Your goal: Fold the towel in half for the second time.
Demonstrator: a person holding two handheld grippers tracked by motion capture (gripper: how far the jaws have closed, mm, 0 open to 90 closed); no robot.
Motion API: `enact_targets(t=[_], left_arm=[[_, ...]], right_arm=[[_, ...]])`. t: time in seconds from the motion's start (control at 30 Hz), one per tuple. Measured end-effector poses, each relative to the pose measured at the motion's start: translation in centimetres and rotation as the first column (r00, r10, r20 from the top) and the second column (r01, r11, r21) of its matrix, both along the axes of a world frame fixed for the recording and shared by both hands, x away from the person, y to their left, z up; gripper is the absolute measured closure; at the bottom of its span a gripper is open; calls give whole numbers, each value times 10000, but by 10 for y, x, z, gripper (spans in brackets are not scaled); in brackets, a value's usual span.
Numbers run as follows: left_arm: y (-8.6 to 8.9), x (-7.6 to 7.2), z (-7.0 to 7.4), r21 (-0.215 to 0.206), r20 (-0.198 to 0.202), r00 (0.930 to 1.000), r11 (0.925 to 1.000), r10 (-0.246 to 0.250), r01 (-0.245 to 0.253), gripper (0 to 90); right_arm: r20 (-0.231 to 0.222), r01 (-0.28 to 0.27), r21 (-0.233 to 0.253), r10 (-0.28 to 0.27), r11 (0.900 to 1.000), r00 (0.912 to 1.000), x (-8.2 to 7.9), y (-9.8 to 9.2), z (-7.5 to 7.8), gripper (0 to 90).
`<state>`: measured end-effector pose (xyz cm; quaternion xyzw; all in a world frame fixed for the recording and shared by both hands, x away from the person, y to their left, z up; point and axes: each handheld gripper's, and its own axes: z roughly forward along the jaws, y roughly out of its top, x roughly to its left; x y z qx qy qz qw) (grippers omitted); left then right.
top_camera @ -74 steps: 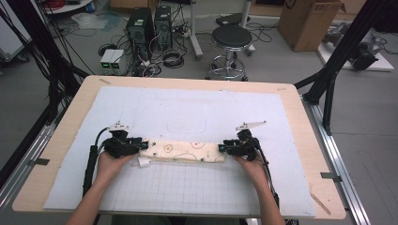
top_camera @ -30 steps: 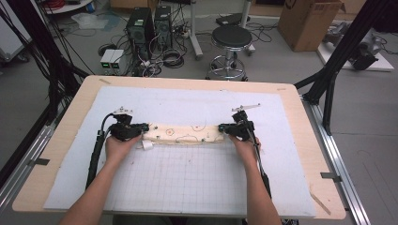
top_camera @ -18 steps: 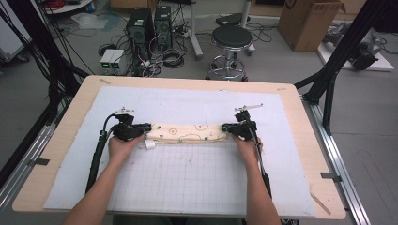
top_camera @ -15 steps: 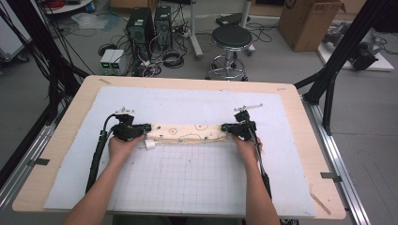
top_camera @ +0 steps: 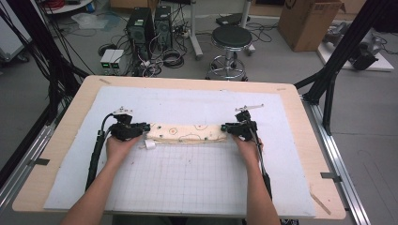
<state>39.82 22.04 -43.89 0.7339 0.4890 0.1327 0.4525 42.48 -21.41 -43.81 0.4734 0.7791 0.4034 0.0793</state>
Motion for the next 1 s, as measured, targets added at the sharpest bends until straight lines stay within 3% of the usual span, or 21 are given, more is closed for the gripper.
enact_targets(t=[0.3, 0.57, 1.0], left_arm=[[2, -6, 10, -135, 387, 9991, 9997, -194, 199, 645], [0, -12, 15, 109, 442, 9972, 9982, -598, 593, 627], [1, -36, 32, 236, 872, 9864, 9902, -1394, 1379, 529]], right_arm=[[539, -63, 230, 51, 9997, 9985, -5, -1, 11, 591], [731, -361, 348, 334, 9987, 9968, -11, 2, 19, 548], [1248, -817, 890, 702, 9927, 9897, -31, 1, 38, 365]])
